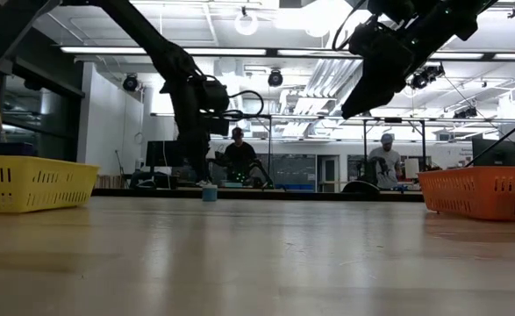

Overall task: Pick & Place Office items
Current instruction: Put the blue white charger adapter into the orange bin

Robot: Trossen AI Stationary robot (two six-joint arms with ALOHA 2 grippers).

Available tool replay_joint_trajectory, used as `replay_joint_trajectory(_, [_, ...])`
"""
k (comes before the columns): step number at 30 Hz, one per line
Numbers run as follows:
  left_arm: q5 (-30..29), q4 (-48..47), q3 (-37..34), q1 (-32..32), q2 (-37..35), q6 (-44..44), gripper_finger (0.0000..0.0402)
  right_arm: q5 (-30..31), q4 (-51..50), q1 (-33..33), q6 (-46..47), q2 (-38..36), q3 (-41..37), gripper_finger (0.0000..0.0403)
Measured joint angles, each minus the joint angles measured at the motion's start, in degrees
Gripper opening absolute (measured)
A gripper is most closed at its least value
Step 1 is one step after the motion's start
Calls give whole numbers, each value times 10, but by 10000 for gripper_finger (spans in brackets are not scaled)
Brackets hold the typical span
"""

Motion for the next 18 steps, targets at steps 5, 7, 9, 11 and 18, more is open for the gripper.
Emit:
replay_joint_trajectory(5, [-8, 0, 0, 0, 6, -52, 262, 0, 2, 0, 0, 0, 0, 195])
replay_joint_trajectory(7, [-9, -1, 0, 0, 7, -66, 262, 0, 2, 0, 0, 0, 0, 195])
replay_joint_trajectory(9, [-10, 1, 0, -3, 7, -75, 262, 0, 2, 0, 0, 0, 0, 195])
replay_joint_trajectory(11, [-10, 0, 0, -4, 7, -86, 262, 0, 2, 0, 0, 0, 0, 195])
replay_joint_trajectory(18, [-14, 9, -1, -13, 19, -121, 262, 0, 2, 0, 0, 0, 0, 195])
